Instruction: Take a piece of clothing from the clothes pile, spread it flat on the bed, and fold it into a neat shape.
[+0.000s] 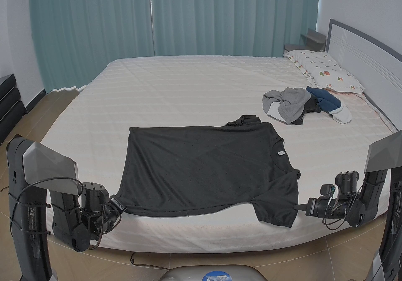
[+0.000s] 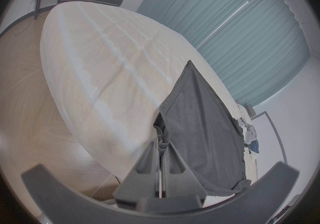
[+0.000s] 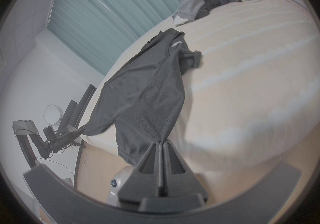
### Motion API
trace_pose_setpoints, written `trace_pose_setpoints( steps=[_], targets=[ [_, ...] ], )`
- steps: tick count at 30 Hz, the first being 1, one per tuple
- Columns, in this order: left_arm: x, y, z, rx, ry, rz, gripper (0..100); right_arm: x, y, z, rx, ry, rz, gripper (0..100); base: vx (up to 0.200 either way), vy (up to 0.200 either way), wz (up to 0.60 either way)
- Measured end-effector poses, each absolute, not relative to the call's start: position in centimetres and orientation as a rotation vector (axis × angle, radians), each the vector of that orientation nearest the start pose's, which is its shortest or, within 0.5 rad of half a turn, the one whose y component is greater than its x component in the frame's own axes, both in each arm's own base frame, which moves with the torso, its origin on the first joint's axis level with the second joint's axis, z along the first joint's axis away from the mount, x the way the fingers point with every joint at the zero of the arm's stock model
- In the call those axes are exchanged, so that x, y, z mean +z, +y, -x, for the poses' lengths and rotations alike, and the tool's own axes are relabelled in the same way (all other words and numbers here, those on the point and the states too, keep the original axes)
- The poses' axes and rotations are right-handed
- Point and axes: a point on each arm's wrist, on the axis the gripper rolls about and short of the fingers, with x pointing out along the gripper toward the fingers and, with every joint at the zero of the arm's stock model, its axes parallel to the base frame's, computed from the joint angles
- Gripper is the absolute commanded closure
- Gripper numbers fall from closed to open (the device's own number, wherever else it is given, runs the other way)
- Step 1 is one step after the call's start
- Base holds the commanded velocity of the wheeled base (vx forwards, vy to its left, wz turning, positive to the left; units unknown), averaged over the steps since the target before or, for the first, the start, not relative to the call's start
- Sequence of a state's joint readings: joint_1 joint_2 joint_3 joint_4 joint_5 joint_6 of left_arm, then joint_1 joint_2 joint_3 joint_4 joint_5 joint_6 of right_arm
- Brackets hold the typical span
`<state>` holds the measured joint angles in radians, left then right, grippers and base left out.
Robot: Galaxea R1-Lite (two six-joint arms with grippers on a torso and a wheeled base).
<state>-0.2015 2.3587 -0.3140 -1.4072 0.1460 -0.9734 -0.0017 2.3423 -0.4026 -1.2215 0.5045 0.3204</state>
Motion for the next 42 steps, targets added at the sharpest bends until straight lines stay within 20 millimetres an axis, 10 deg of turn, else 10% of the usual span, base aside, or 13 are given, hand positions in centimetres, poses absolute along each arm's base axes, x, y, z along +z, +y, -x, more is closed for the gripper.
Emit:
trace_pose_setpoints(
  steps=[20, 42],
  targets=[
    [-3.9, -4.7, -25.0, 0.207, 0.64, 0.602, 100, -2.8, 0.3, -21.4, 0.314, 0.864, -0.495, 100, 0.0, 0.0, 0.0],
    [-4.1, -4.2, -21.6, 0.195, 0.76, 0.431, 100, -2.7, -0.8, -20.2, 0.185, 0.916, -0.449, 100, 0.0, 0.0, 0.0]
  ],
)
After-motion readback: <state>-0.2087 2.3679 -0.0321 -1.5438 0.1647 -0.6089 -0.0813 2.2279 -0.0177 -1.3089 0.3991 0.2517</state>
